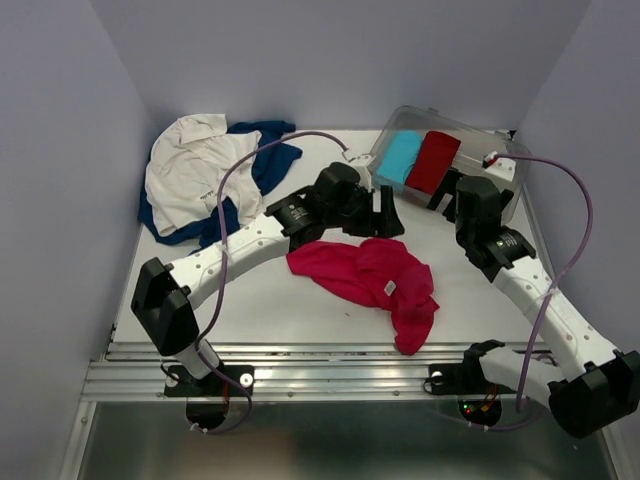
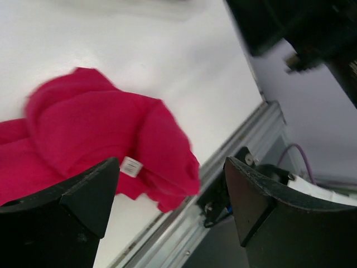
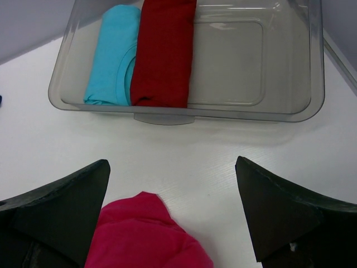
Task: Roll the t-shirts
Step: Flatten out the T-shirt at the center of the board, then move the T-shirt to the corner of the board.
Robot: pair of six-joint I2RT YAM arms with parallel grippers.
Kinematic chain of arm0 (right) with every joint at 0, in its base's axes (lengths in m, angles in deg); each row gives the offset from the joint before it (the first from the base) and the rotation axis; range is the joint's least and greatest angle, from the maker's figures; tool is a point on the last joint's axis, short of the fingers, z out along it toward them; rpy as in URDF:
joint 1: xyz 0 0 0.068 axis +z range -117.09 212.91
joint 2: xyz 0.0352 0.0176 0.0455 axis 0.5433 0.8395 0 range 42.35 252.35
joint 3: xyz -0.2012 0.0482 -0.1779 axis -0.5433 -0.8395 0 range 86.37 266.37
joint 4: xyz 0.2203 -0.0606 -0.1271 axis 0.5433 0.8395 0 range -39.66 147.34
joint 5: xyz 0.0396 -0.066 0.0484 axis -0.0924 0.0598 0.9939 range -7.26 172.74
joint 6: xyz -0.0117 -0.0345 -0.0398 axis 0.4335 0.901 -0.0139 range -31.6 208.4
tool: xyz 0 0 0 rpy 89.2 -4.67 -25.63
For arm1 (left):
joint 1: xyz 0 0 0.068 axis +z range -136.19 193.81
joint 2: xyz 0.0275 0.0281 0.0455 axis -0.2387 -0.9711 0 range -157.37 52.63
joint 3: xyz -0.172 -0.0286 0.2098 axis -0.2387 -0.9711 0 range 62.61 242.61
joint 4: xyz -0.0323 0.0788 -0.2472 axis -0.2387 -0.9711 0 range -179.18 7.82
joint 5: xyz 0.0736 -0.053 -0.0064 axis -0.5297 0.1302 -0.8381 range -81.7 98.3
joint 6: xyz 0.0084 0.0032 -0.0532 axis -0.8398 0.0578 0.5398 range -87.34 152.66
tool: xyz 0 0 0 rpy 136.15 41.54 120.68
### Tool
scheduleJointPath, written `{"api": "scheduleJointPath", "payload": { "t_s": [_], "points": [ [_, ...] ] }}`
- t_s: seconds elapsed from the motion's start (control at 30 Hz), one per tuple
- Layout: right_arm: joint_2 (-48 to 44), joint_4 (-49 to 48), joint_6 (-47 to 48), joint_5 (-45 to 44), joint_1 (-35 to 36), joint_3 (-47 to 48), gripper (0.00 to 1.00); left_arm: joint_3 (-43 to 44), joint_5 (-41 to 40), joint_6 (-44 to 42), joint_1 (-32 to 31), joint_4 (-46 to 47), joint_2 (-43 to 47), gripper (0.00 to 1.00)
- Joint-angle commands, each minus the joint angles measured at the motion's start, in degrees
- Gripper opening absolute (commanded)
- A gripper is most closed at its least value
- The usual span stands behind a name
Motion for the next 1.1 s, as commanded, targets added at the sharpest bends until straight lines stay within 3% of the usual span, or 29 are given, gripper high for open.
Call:
{"api": "scheduleJointPath", "payload": {
  "t_s": [0.0, 0.1, 0.2, 0.27, 0.33, 0.47, 0.87, 0.97, 1.07],
  "points": [
    [-2.15, -1.51, 0.10, -2.13, -0.39, 0.09, 1.00, 0.31, -4.53, -2.64, 7.29, -3.56, 6.58, 0.87],
    [-1.63, -1.51, 0.45, -1.08, -0.39, 0.52, 1.00, -3.56, -6.10, -2.90, 15.99, -6.36, 10.02, 0.87],
    [-0.57, -1.51, 0.45, 0.50, -0.39, 1.23, 1.00, -4.80, -17.48, -4.65, 24.77, -12.43, 10.56, 0.91],
    [0.04, -1.60, 0.19, 1.12, -0.39, 1.58, 1.00, -5.33, -22.70, -5.01, 27.32, -15.50, 9.42, 0.99],
    [0.92, -2.21, 0.01, 2.17, -0.39, 1.67, 1.00, -5.86, -29.62, -5.62, 29.36, -16.40, 8.20, 0.99],
    [2.41, -2.74, -0.52, 3.58, -0.39, 2.02, 1.00, -6.91, -35.02, -6.68, 33.67, -15.79, 3.10, 0.99],
    [4.79, -3.44, -0.43, 5.16, -0.39, 2.81, 1.00, -2.79, -33.55, -9.23, 42.80, -9.99, -15.01, 0.96],
    [6.02, -3.71, -0.43, 5.43, -0.39, 3.07, 1.00, -0.68, -32.57, -10.02, 44.05, -9.02, -19.14, 0.90],
    [6.81, -3.97, -0.43, 5.69, -0.39, 3.43, 1.00, 3.09, -31.08, -10.90, 45.54, -8.93, -22.48, 0.71]
  ]
}}
